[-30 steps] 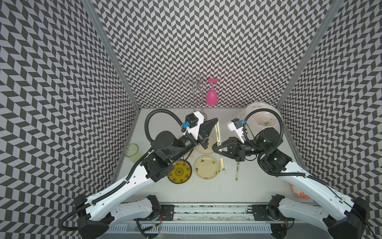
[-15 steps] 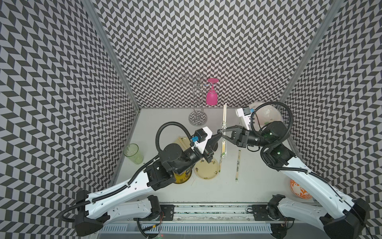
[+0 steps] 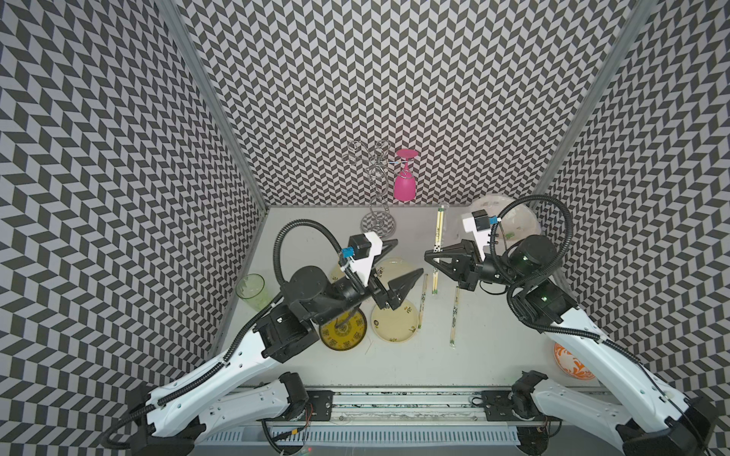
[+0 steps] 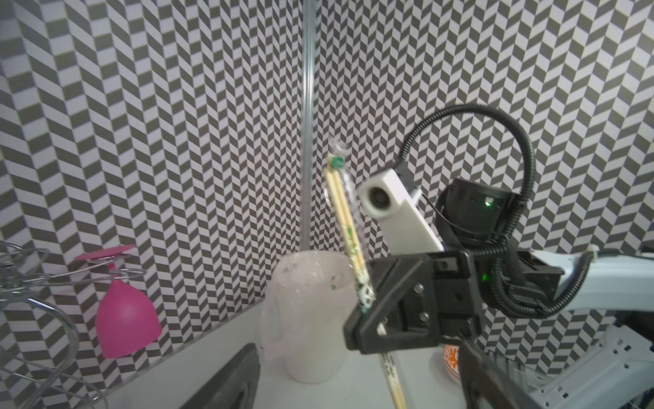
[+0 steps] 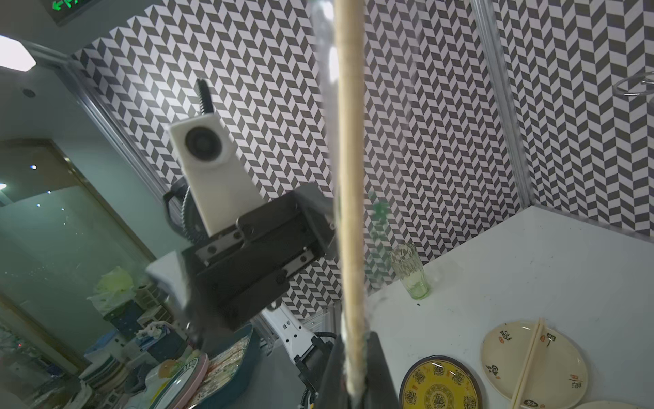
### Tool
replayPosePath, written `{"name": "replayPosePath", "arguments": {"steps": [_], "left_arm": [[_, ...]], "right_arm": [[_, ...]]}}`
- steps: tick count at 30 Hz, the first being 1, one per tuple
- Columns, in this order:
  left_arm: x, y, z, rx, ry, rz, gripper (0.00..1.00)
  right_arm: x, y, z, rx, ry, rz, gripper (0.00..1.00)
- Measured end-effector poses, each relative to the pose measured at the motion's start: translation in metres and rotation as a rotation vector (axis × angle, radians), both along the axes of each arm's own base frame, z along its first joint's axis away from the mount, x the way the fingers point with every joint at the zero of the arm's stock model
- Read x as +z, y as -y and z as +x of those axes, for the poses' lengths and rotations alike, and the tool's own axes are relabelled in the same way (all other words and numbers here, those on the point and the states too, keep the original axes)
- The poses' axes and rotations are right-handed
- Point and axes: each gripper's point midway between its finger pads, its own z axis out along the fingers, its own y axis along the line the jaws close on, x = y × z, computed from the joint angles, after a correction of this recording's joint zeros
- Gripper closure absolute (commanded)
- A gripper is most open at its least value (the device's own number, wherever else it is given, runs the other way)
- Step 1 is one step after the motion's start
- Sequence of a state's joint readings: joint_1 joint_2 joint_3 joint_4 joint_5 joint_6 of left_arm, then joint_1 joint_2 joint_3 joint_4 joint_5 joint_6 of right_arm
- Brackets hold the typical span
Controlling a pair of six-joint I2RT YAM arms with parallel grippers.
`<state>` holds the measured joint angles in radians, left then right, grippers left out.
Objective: Remove the packaging of disposable chopsticks
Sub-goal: Remove the packet bag from the disposable chopsticks, then adjust the disposable chopsticks.
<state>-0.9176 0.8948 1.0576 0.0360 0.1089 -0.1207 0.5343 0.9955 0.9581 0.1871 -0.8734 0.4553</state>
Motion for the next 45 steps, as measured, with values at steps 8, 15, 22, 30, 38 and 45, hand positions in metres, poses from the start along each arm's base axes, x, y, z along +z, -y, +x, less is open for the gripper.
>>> {"name": "replayPosePath", "arguments": {"steps": [8, 15, 22, 30, 38, 45], "left_arm": [[0.056, -0.024, 0.007, -0.209, 0.021, -0.141, 0.23], [0.017, 0.015, 0.026, -0.42, -0.17, -0.09, 0.27], [0.013, 0.025, 0.012, -0.526, -0.195, -0.075, 0.34], [0.018, 0.033, -0.016, -0.628, -0.149, -0.061, 0.35], [0.016, 0.036, -0.02, -0.634, -0.133, -0.049, 0.61], [0.018, 0.035, -0.018, -0.609, -0.109, -0.05, 0.52]], "right_arm": [[-0.017, -0.003, -0.038, 0.138, 0.129, -0.042, 1.0], [-0.025, -0.008, -0.059, 0.247, 0.167, -0.052, 1.0], [-0.027, -0.013, -0.068, 0.293, 0.176, -0.054, 1.0], [-0.028, -0.016, -0.064, 0.285, 0.169, -0.058, 1.0], [-0.024, -0.017, -0.062, 0.283, 0.171, -0.055, 1.0], [-0.024, -0.018, -0.064, 0.296, 0.171, -0.055, 1.0]]}}
